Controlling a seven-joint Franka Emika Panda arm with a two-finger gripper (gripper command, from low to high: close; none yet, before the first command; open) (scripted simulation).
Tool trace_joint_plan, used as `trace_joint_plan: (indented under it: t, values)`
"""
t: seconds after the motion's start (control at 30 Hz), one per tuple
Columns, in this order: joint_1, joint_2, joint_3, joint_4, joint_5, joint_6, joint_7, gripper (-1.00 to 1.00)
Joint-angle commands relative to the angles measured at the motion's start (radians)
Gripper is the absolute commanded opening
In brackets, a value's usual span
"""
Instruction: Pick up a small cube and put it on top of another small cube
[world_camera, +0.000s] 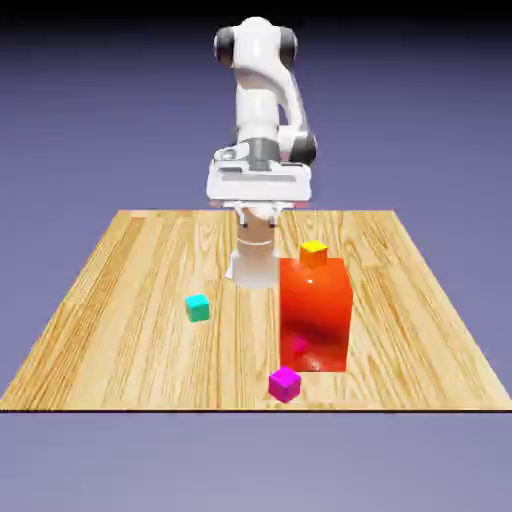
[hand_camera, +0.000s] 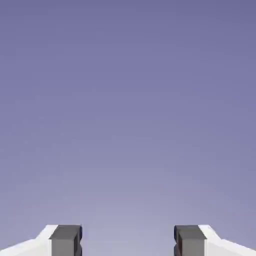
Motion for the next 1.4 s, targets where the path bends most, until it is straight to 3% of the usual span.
trace_joint_plan:
  t: [0.0, 0.87, 0.93, 1.07, 1.1, 1.27, 1.37]
  values:
    - [-0.014, 0.036, 0.014, 0.024, 0.005, -0.026, 0.026, 0.00]
    - [-0.371, 0.979, 0.383, 0.635, 0.123, -0.699, 0.713, 0.00]
    - [-0.376, 0.992, 0.388, 0.643, 0.125, -0.709, 0.722, 0.00]
    - [-0.332, 1.125, 0.359, 0.625, 0.098, -0.557, 0.732, 0.00]
    - [-0.332, 1.125, 0.359, 0.625, 0.098, -0.557, 0.732, -1.00]
    - [-0.374, 0.982, 0.376, 0.634, 0.119, -0.710, 0.711, -1.00]
    - [-0.344, 0.888, 0.268, 0.541, 0.061, -0.719, 0.604, -1.00]
